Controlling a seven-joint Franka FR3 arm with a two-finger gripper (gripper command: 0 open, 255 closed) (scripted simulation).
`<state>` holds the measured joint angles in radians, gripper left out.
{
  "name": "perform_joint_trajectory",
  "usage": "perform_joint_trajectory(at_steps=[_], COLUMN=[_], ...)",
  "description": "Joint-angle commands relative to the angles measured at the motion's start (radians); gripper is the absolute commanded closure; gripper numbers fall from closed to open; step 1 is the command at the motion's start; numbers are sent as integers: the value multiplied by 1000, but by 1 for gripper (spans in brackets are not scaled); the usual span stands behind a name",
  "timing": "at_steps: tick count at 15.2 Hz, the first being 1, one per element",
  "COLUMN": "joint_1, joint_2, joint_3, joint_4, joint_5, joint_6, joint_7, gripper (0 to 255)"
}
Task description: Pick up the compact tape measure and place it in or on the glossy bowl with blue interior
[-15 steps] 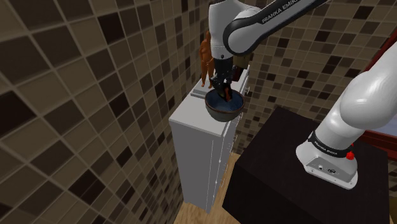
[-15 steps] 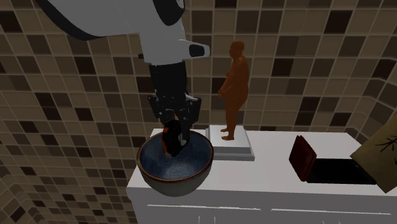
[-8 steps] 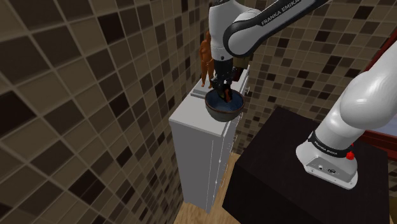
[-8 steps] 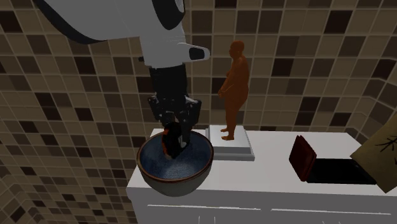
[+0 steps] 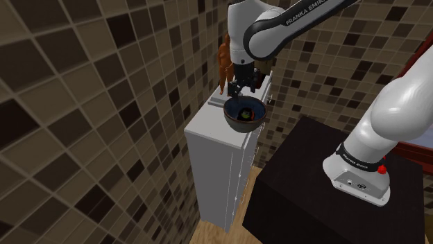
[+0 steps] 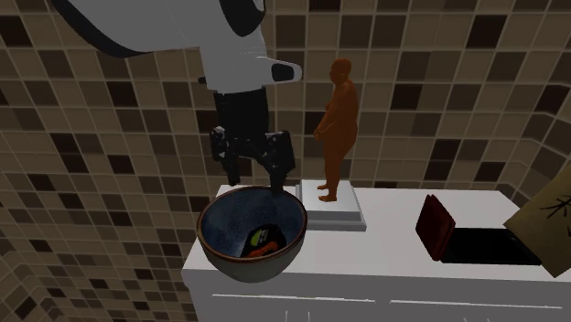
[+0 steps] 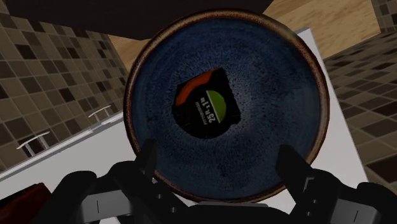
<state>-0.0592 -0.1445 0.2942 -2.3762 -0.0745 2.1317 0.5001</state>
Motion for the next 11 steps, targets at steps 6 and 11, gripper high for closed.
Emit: perform_joint_trajectory(at_steps=[6, 11], joint_1=[6, 6], joint_2=[-41, -41], joint_3=[0, 0], joint_4=[78, 78], joint_5=[18, 18], joint_6=[-117, -117], joint_7=[-12, -12], gripper=[0, 0])
